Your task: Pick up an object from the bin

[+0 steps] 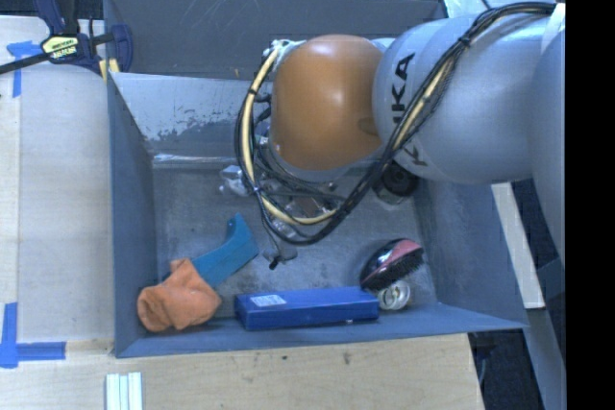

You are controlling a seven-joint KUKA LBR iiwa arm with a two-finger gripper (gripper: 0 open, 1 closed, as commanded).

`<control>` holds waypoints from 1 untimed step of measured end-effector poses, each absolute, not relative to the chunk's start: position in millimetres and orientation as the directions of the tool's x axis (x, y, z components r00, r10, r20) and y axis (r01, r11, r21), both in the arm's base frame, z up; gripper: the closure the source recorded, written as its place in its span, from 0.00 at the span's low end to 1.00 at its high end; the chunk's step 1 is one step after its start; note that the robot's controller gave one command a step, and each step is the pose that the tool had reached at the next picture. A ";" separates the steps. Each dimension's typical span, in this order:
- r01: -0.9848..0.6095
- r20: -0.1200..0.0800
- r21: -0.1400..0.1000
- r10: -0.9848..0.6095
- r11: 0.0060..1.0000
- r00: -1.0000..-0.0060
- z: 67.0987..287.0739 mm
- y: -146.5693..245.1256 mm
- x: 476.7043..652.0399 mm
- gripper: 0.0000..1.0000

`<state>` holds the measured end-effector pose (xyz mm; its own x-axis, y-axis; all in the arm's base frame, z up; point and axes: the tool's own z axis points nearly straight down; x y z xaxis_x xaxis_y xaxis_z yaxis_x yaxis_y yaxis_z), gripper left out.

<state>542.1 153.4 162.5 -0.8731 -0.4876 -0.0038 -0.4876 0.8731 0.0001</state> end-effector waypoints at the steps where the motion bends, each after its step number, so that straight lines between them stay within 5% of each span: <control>1: -0.529 -0.008 -0.002 -0.528 0.849 -0.849 150.7 152.4 546.8 0.00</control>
Offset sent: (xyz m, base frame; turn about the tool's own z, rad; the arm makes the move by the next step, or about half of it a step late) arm 0.0135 0.0010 -0.0826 -0.3883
